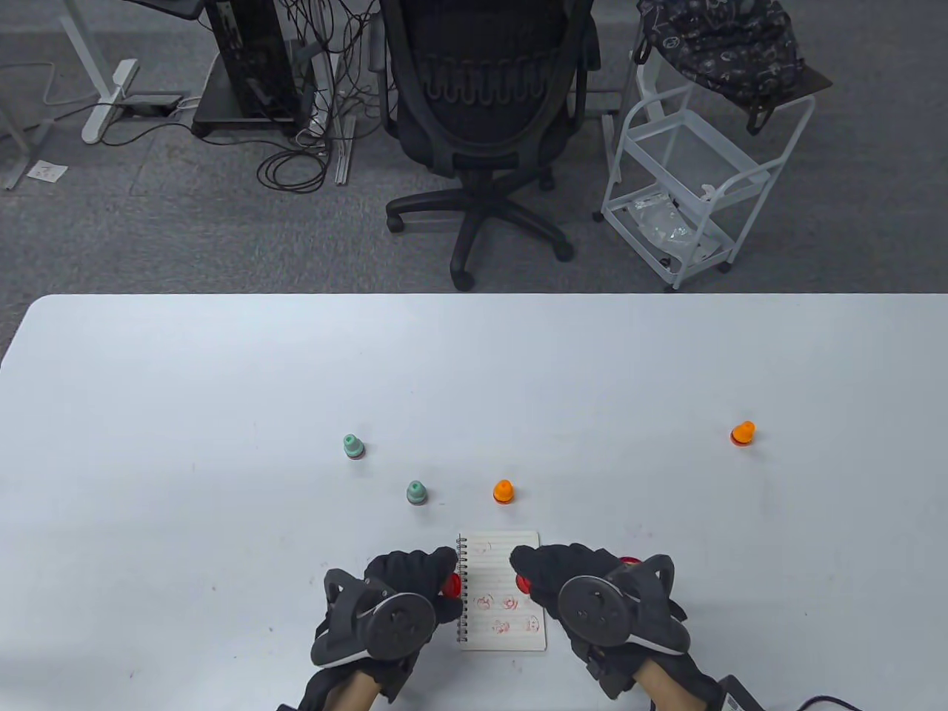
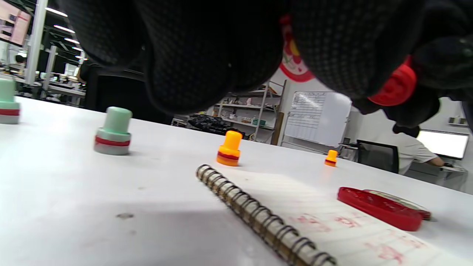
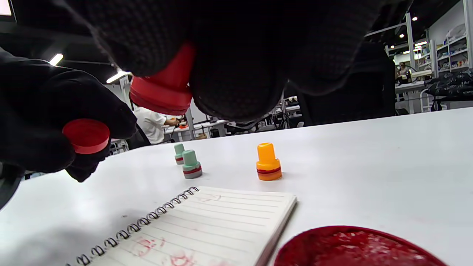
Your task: Stamp reward stamp onto notebook
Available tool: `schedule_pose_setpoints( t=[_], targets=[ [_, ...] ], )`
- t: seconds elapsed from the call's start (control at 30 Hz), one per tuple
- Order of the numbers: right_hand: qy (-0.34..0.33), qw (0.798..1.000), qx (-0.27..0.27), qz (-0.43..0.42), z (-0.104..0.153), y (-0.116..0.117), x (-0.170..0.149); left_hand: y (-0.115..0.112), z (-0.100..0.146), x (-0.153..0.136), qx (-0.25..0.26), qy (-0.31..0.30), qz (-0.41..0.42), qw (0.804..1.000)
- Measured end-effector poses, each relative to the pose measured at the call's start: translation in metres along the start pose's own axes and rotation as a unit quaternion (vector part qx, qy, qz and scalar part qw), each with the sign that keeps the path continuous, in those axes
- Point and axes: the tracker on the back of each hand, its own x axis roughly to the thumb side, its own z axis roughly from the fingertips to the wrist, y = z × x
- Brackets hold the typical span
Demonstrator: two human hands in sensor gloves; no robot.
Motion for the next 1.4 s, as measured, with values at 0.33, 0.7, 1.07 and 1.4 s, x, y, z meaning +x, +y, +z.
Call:
schedule_pose_setpoints(
  t=[0.33, 0.7, 1.07, 1.4],
  targets=[
    [-0.005, 0.996, -0.013, -0.090, 0.000, 0.001, 0.000, -0.001, -0.002, 0.013, 0.005, -0.040, 0.012, 0.999],
    [-0.004, 0.973, -0.003, -0.229, -0.001, 0.006, 0.003, 0.003, -0.002, 0.022, 0.045, -0.056, 0.039, 0.997],
    [-0.012, 0.977, -0.021, -0.210, 0.001, 0.008, 0.006, 0.006, 0.000, 0.019, 0.066, -0.055, 0.116, 0.990],
    [-0.019, 0.978, -0.034, -0.206, 0.002, 0.006, 0.007, 0.006, 0.000, 0.015, 0.061, -0.046, 0.154, 0.985]
  ],
)
